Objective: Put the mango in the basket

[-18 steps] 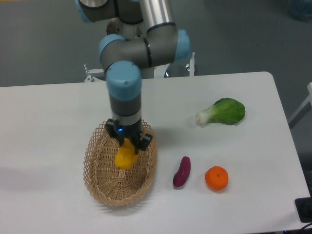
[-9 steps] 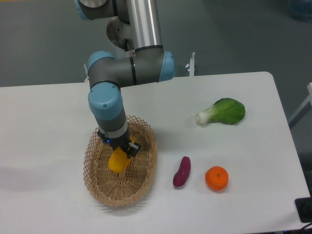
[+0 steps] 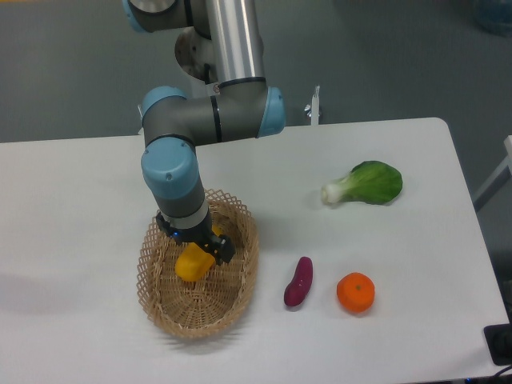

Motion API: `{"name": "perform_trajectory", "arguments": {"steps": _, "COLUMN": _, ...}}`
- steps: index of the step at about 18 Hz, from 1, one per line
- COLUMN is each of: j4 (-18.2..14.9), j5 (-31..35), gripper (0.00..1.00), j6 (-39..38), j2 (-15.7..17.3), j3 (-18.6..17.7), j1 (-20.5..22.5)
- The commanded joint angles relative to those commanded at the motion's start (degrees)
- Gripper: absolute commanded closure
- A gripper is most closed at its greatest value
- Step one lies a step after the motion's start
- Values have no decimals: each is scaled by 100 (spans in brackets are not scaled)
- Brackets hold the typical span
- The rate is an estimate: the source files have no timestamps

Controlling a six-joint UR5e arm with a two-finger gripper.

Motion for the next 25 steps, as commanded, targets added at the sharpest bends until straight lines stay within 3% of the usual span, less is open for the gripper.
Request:
{"name": "perform_trajectory", "arguments": {"steps": 4, "j4": -210, "j5": -26, "gripper": 0, "j6": 193, "j2": 300, "j3": 448, "j1": 773}}
{"name": "perform_trajectory", "arguments": {"steps": 8, "j4": -729, "j5": -44, "gripper": 0, "j6": 1193, "j2": 352, "j3": 861, "j1": 1494}}
{"name": "perform_trajectory", "arguments": {"steps": 15, "j4": -1204, "j5": -35, "gripper": 0, "j6": 3363, "j2": 388, "j3": 950, "j1": 2918}}
{"name": "perform_trajectory", "arguments": {"steps": 21, "j4": -1345, "j5": -53, "gripper": 0, "j6": 4490, "j2": 493, "j3": 941, "j1": 3613}}
{"name": "perform_trajectory", "arguments": {"steps": 25, "j4": -1336, "j5": -70, "gripper": 0, "j6": 4562, "j2": 493, "j3": 941, "j1": 3719}}
